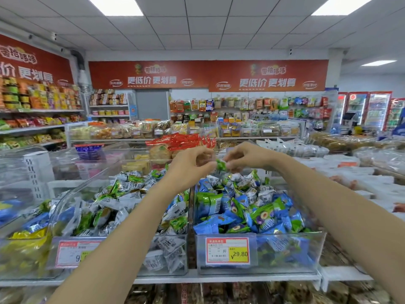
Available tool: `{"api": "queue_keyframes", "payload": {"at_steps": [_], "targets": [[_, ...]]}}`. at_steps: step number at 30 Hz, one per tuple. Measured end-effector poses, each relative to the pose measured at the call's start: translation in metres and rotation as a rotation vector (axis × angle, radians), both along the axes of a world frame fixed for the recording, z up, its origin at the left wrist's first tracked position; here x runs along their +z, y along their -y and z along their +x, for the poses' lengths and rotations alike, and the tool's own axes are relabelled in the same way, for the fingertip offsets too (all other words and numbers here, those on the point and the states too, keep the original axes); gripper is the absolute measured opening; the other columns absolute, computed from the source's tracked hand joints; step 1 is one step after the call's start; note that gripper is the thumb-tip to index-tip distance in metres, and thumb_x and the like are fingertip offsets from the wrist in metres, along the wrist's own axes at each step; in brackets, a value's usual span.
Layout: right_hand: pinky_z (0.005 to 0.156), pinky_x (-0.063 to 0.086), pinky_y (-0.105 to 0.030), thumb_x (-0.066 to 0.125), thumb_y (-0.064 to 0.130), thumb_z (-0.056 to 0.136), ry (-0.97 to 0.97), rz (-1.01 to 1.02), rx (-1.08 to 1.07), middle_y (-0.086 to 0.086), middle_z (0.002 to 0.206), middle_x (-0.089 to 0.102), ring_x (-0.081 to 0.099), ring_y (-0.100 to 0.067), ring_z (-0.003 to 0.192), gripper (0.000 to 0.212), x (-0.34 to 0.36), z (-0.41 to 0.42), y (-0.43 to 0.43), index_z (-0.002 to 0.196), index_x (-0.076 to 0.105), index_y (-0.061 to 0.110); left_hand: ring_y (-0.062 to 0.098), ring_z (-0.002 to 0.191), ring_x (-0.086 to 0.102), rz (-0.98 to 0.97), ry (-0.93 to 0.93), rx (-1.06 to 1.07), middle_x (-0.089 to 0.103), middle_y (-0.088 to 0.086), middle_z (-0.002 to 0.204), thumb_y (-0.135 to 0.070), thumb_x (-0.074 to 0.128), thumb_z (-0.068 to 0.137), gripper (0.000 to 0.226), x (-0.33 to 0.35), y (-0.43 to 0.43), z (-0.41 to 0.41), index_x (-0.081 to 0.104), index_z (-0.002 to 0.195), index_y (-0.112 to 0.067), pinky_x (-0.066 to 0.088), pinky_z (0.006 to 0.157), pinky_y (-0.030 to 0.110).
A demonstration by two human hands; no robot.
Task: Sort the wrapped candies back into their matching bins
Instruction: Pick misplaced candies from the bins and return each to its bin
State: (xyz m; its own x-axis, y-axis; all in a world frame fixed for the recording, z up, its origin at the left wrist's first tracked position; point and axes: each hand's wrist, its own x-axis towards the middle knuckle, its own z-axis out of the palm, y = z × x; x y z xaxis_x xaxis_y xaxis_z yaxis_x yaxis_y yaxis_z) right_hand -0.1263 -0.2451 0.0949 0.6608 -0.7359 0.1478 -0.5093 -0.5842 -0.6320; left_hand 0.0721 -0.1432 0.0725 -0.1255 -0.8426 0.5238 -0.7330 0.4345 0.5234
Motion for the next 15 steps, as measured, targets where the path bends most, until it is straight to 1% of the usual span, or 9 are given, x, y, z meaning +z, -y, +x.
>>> {"api": "queue_keyframes", "payload": {"at_steps": [1, 2, 4, 6, 8, 9, 12, 13, 15], "targets": [[0.08, 0.054, -0.03, 0.062, 0.009, 0.092, 0.056, 0.05, 0.048, -0.008, 0.086, 0.072, 0.065, -0.016, 0.077, 0.014, 0.006, -0.001, -0.006, 0.102, 0.07, 0.003, 0.011, 0.097, 0.062, 0.024, -0.005, 0.005, 0.067, -0.006, 0.108, -0.04, 0.066, 0.089, 0.04, 0.0, 0.002, -0.002, 0.061, 0.124, -0.023, 0.052, 0.088, 0.032], [0.079, 0.056, -0.027, 0.061, 0.008, 0.092, 0.097, 0.09, 0.093, -0.005, 0.084, 0.073, 0.066, -0.014, 0.077, 0.013, 0.011, -0.001, -0.011, 0.101, 0.071, 0.004, 0.014, 0.094, 0.064, 0.037, -0.006, 0.009, 0.069, -0.003, 0.105, -0.043, 0.068, 0.087, 0.039, 0.001, 0.005, -0.004, 0.063, 0.12, -0.022, 0.053, 0.086, 0.036], [0.077, 0.056, -0.025, 0.059, 0.01, 0.094, 0.168, 0.13, 0.153, -0.002, 0.083, 0.074, 0.066, -0.012, 0.075, 0.013, 0.016, 0.001, -0.018, 0.097, 0.072, 0.01, 0.022, 0.081, 0.067, -0.005, -0.06, 0.013, 0.073, 0.002, 0.089, -0.039, 0.071, 0.085, 0.025, 0.0, 0.008, -0.008, 0.07, 0.101, -0.019, 0.053, 0.078, 0.048], [0.079, 0.056, -0.028, 0.057, 0.017, 0.096, 0.246, 0.151, 0.139, -0.006, 0.088, 0.075, 0.067, -0.015, 0.076, 0.016, 0.013, 0.004, -0.018, 0.094, 0.072, 0.014, 0.026, 0.08, 0.067, -0.064, -0.161, 0.07, 0.071, 0.004, 0.082, -0.033, 0.074, 0.083, 0.021, 0.0, 0.011, -0.006, 0.069, 0.092, -0.015, 0.057, 0.076, 0.049], [0.075, 0.057, -0.027, 0.053, 0.023, 0.098, 0.265, 0.155, 0.063, -0.013, 0.095, 0.074, 0.068, -0.019, 0.078, 0.022, 0.003, 0.009, -0.011, 0.098, 0.069, 0.009, 0.03, 0.084, 0.065, -0.097, -0.197, 0.172, 0.067, 0.008, 0.085, -0.032, 0.073, 0.084, 0.026, 0.001, 0.012, -0.001, 0.063, 0.094, -0.011, 0.055, 0.078, 0.05], [0.072, 0.057, -0.025, 0.052, 0.023, 0.099, 0.197, 0.143, 0.028, -0.015, 0.098, 0.073, 0.068, -0.021, 0.08, 0.024, -0.004, 0.012, -0.006, 0.102, 0.067, 0.005, 0.031, 0.086, 0.065, -0.1, -0.209, 0.2, 0.066, 0.009, 0.086, -0.031, 0.073, 0.085, 0.026, 0.001, 0.011, 0.001, 0.062, 0.095, -0.01, 0.055, 0.079, 0.048], [0.07, 0.057, -0.023, 0.057, 0.024, 0.096, -0.185, 0.105, 0.005, -0.014, 0.103, 0.071, 0.069, -0.017, 0.078, 0.028, -0.026, 0.03, 0.002, 0.113, 0.063, 0.002, 0.027, 0.087, 0.066, -0.072, -0.242, 0.18, 0.061, 0.0, 0.082, -0.031, 0.072, 0.085, 0.023, 0.0, 0.009, 0.006, 0.06, 0.095, -0.013, 0.053, 0.071, 0.036], [0.071, 0.057, -0.024, 0.06, 0.024, 0.095, -0.277, 0.089, 0.008, -0.013, 0.103, 0.072, 0.069, -0.014, 0.075, 0.028, -0.032, 0.035, 0.003, 0.113, 0.064, 0.003, 0.027, 0.086, 0.066, -0.066, -0.239, 0.169, 0.061, 0.0, 0.081, -0.031, 0.072, 0.085, 0.023, 0.0, 0.008, 0.006, 0.061, 0.094, -0.013, 0.053, 0.07, 0.036], [0.073, 0.058, -0.025, 0.064, 0.021, 0.092, -0.351, 0.017, 0.006, -0.015, 0.101, 0.073, 0.068, -0.012, 0.072, 0.024, -0.039, 0.043, 0.005, 0.106, 0.068, 0.003, 0.027, 0.088, 0.066, -0.049, -0.248, 0.152, 0.064, 0.002, 0.085, -0.03, 0.072, 0.085, 0.023, -0.001, 0.009, 0.007, 0.062, 0.098, -0.013, 0.056, 0.077, 0.041]]}}
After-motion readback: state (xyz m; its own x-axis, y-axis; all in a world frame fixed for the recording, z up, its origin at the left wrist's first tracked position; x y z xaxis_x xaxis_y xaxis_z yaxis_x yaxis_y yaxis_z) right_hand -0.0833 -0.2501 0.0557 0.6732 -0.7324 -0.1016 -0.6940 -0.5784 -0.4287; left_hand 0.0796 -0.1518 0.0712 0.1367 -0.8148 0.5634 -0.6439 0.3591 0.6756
